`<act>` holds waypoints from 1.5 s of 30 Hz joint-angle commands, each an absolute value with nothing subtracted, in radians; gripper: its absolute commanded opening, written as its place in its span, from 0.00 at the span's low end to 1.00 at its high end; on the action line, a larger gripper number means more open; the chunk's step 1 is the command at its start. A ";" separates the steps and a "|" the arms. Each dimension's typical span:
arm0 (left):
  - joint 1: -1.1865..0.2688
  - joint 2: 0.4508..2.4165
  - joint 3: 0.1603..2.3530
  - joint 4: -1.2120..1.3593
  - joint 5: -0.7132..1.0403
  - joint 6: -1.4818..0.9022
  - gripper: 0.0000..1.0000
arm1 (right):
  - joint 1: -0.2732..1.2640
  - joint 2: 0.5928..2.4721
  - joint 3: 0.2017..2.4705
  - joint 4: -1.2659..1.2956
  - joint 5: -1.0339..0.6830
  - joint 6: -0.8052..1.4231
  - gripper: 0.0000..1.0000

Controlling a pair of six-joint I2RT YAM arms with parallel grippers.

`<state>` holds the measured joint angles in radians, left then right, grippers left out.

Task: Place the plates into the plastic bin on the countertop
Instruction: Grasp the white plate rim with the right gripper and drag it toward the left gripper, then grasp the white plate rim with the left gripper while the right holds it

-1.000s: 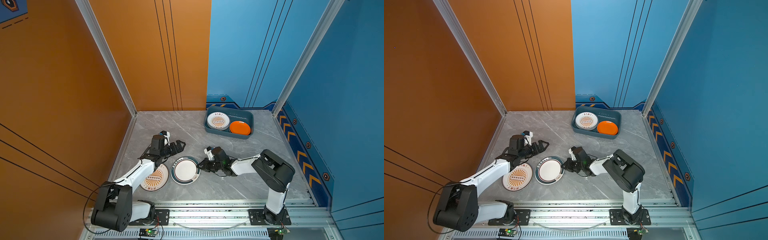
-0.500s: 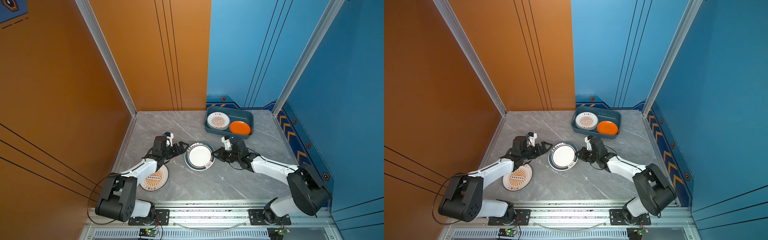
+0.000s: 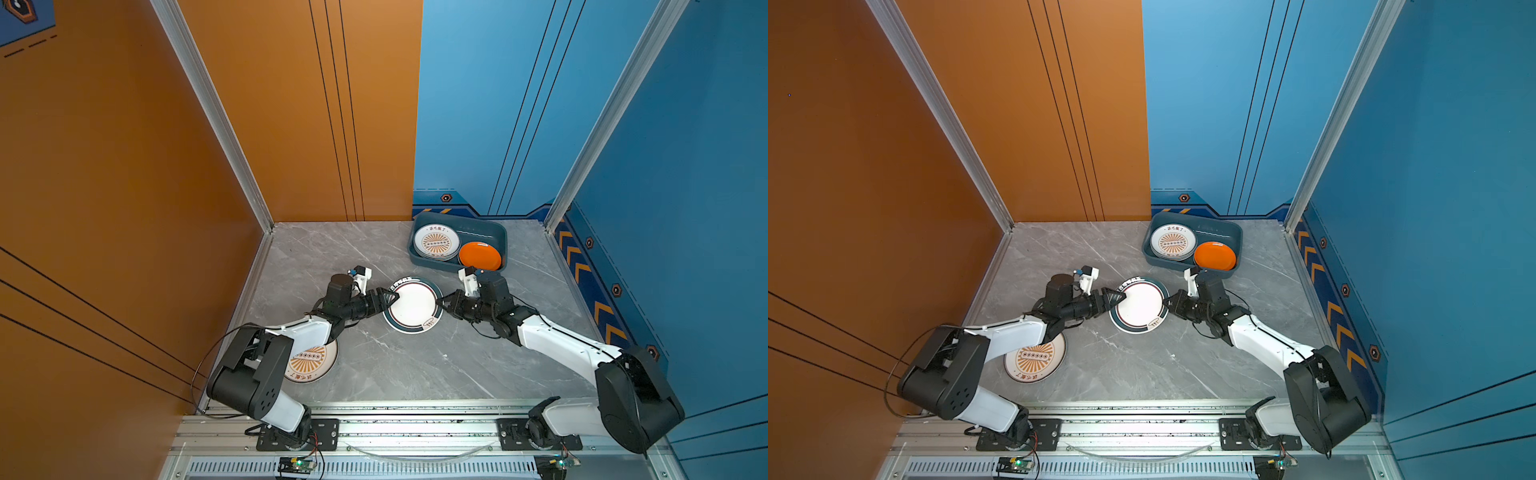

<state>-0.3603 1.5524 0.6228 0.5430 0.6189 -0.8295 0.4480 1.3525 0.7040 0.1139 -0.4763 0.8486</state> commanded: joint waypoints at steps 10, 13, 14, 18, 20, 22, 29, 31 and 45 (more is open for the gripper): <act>-0.392 1.644 0.633 0.805 0.726 -0.974 0.40 | 0.387 1.349 0.645 0.252 -0.567 0.857 0.00; -0.398 1.650 0.639 0.805 0.729 -0.974 0.35 | 0.382 1.353 0.643 0.264 -0.572 0.857 0.00; -0.400 1.653 0.644 0.805 0.732 -0.975 0.32 | 0.380 1.355 0.643 0.268 -0.574 0.857 0.00; -0.409 1.666 0.657 0.805 0.739 -0.979 0.20 | 0.376 1.362 0.638 0.279 -0.578 0.854 0.00; -0.414 1.672 0.662 0.805 0.742 -0.982 0.15 | 0.373 1.364 0.634 0.284 -0.581 0.854 0.00; -0.417 1.678 0.669 0.805 0.745 -0.985 0.10 | 0.371 1.364 0.629 0.288 -0.584 0.854 0.00; -0.430 1.686 0.689 0.805 0.757 -0.994 0.00 | 0.361 1.356 0.619 0.290 -0.609 0.833 0.06; -0.431 1.687 0.695 0.805 0.764 -0.996 0.00 | 0.358 1.354 0.618 0.307 -0.639 0.819 0.20; -0.444 1.690 0.741 0.805 0.779 -1.008 0.00 | 0.359 1.368 0.600 0.443 -0.787 0.817 0.25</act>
